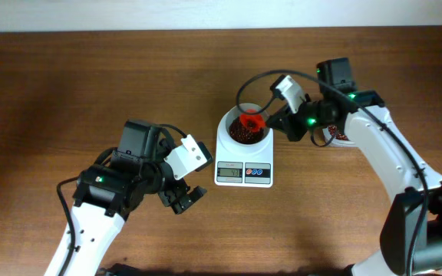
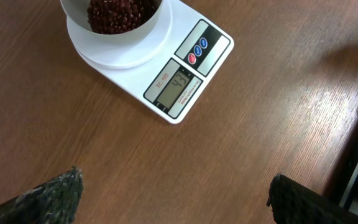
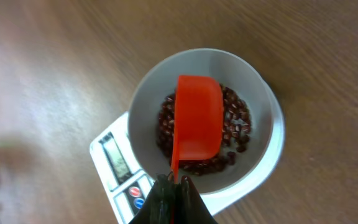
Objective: Scoop and weigh 50g on scale
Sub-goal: 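Carry the scoop over the bowl and pour beans in, then return the scoop with right gripper to the bean tub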
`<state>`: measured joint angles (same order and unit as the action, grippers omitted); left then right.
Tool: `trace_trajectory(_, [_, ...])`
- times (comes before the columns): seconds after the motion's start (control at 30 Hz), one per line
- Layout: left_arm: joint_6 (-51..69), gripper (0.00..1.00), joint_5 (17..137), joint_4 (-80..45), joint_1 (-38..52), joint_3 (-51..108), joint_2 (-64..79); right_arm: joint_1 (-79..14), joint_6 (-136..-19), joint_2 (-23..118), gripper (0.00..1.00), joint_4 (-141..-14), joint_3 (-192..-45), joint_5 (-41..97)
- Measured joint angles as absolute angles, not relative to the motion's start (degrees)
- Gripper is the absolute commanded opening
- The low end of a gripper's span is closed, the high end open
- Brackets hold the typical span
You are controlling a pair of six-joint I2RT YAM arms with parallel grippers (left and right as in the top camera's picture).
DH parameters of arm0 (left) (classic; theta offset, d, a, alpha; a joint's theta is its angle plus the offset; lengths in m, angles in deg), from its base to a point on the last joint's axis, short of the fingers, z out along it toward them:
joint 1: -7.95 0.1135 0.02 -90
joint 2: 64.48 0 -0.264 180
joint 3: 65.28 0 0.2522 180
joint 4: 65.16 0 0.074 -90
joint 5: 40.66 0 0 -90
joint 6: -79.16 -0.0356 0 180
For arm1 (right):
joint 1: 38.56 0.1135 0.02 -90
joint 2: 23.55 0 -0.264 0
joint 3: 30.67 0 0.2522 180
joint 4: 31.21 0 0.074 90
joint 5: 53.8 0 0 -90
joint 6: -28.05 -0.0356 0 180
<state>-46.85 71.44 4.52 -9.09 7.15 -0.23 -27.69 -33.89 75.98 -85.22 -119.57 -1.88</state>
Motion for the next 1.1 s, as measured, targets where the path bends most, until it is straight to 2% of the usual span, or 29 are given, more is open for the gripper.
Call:
trace_trajectory(0.13, [-46.9, 0.99, 71.4, 4.5, -9.1, 7.2, -0.2, -20.5, -33.2, 73.0, 0.04, -85.2, -120.0, 10.6])
trace_trajectory(0.37, [-46.9, 0.99, 71.4, 4.5, -9.1, 7.2, -0.2, -14.8, -33.5, 71.1, 0.04, -86.1, -123.1, 25.5])
trace_trajectory(0.57, [-46.9, 0.99, 71.4, 4.5, -9.1, 7.2, -0.2, -14.4, -34.2, 70.3, 0.04, -86.3, -123.1, 29.1])
trace_trajectory(0.67, [-46.9, 0.99, 71.4, 4.5, -9.1, 7.2, -0.2, -15.0, -36.3, 62.4, 0.04, -87.3, -123.1, 29.1])
trace_trajectory(0.73, [-46.9, 0.99, 71.4, 4.5, -9.1, 7.2, -0.2, -18.6, -36.6, 54.7, 0.04, -89.8, -123.5, 29.1])
trace_trajectory(0.83, [-46.9, 0.99, 71.4, 4.5, -9.1, 7.2, -0.2, -30.7, -36.8, 51.1, 0.04, -97.3, -124.2, 29.0])
trace_trajectory(0.97, [-46.9, 0.99, 71.4, 4.6, -9.1, 7.2, -0.2, -45.3, -37.9, 55.2, 0.04, -101.5, -124.0, 29.3])
trace_trajectory(1.1, [-46.9, 0.99, 71.4, 4.5, -9.1, 7.2, -0.2, -49.3, -38.0, 67.5, 0.04, -103.5, -123.9, 29.3])
